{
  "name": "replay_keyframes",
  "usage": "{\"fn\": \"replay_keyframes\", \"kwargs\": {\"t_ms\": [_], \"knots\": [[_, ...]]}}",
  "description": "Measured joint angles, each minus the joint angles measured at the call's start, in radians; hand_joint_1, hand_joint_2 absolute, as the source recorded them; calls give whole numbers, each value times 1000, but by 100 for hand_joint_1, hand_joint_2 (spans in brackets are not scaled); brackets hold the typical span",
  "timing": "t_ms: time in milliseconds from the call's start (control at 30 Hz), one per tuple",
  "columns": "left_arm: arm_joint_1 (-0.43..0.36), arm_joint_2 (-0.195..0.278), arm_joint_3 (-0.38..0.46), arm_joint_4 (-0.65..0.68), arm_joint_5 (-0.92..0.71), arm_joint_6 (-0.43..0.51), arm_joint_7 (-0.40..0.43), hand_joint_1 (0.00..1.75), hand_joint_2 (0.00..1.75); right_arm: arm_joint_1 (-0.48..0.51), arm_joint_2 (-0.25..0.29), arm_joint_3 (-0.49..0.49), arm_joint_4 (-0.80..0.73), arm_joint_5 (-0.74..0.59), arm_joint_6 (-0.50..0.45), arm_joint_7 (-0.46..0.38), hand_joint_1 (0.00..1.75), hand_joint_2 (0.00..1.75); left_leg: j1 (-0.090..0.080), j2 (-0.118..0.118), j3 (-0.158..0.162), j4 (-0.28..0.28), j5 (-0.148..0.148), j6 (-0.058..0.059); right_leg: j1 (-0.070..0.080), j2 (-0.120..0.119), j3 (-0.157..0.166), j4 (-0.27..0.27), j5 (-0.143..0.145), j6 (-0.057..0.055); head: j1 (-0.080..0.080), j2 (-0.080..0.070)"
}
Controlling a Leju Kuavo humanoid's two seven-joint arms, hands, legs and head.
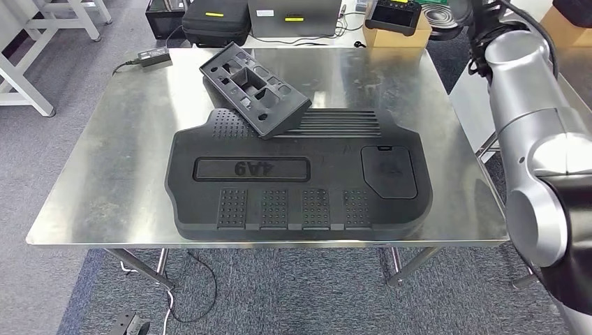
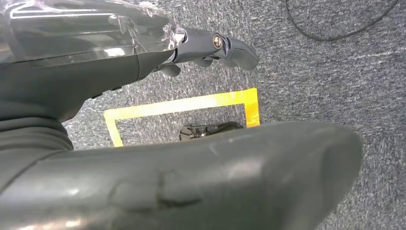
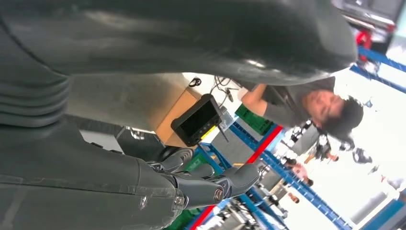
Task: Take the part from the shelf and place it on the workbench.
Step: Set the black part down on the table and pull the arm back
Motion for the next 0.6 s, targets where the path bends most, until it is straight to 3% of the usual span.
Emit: {"fn": "replay_keyframes", "kwargs": {"t_ms": [33, 67, 200, 267, 400, 433, 567, 600], "knots": [[0, 0, 3, 0, 0, 0, 0, 0, 175, 3, -3, -23, -2, -2, -4, -1, 0, 0, 0, 0, 0, 0, 0, 0, 0, 0, 0, 0, 0, 0, 0, 0], [0, 0, 5, 0, 1, 1, -1, 0, 175, 6, -8, -45, -5, -6, -11, -4, 0, 0, 0, 0, 0, 0, 0, 0, -1, 0, 0, 0, 0, 0, -1, 0], [10, 0, 13, 0, 9, 11, -10, 0, 0, 38, -75, -128, -25, -15, -86, -7, 0, 0, 3, -4, 1, 1, 0, 0, -2, -5, 3, -3, 0, 0, -7, 0], [26, 0, 20, 0, 15, 22, -8, 0, 0, 71, -147, -171, -35, -10, -132, 4, 0, 0, 4, -8, 2, 0, 0, 0, -1, -8, 5, -6, -1, 1, -5, 0], [59, 0, 37, 0, 30, 38, 8, 0, 175, 191, -317, -250, -54, -5, -194, 32, 0, 0, 4, -9, 3, 0, -3, 4, 0, -8, 10, -12, -1, 2, -3, 0], [64, 0, 42, 1, 33, 42, 16, 0, 175, 235, -367, -273, -59, -5, -203, 42, 0, 0, 4, -9, 4, 0, -4, 6, 0, -8, 12, -14, -1, 2, -3, 0], [78, 0, 62, 1, 41, 70, 71, 0, 0, 480, -574, -386, -74, -41, -200, 61, 0, 0, 7, -15, 10, -1, -9, 10, 3, -16, 24, -24, -4, 6, 0, 0], [82, 0, 65, 1, 43, 77, 88, 0, 0, 557, -621, -420, -76, -56, -192, 59, 0, 0, 6, -16, 11, -1, -11, 11, 4, -17, 27, -26, -5, 8, 2, 0]]}}
